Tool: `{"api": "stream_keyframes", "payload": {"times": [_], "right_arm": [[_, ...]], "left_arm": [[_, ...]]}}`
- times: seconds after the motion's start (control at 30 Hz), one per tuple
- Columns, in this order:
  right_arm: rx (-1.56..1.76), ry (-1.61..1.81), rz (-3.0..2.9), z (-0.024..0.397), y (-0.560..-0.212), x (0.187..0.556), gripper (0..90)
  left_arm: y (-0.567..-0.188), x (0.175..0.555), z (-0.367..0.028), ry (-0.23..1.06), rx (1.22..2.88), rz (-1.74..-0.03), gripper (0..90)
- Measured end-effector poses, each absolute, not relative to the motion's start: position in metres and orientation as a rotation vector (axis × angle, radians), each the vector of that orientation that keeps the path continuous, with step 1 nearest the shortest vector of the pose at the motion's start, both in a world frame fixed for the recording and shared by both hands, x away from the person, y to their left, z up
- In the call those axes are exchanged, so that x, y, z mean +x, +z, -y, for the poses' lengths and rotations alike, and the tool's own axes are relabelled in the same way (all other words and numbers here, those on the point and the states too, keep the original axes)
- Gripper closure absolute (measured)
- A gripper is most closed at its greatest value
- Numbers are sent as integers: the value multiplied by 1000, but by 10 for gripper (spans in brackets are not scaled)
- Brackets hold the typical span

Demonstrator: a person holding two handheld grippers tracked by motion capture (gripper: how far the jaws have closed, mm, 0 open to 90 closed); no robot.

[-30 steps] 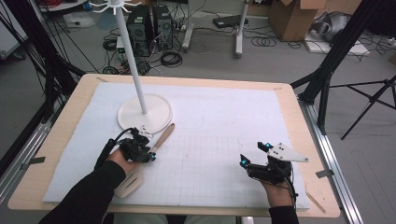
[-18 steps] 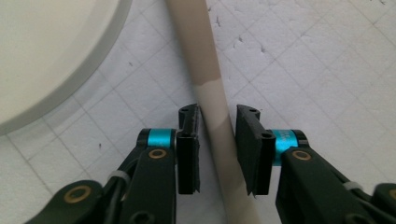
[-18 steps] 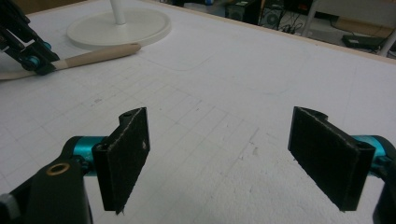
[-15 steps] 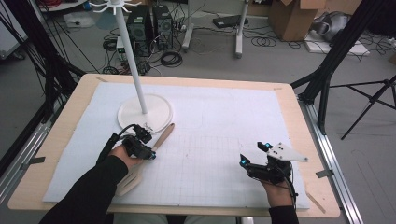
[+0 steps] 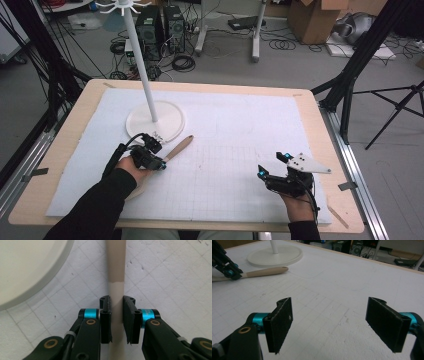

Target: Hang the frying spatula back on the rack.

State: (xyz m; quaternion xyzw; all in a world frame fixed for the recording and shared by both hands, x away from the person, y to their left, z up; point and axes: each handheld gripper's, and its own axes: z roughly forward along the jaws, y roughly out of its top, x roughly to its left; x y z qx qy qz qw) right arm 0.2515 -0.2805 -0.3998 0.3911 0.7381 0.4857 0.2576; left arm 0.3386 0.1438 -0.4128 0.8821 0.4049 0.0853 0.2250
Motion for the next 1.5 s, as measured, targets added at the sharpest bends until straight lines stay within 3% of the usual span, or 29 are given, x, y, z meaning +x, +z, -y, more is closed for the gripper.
{"api": "stream_keyframes", "payload": {"times": [0.87,1.5], "right_arm": [[1056,1360,-2021,275,-400,252,204],[960,1433,-2105,229,-395,261,183]], "left_arm": [[-377,312,-178,234,2211,-1019,772],[-362,289,-196,329,2064,-956,771]]}}
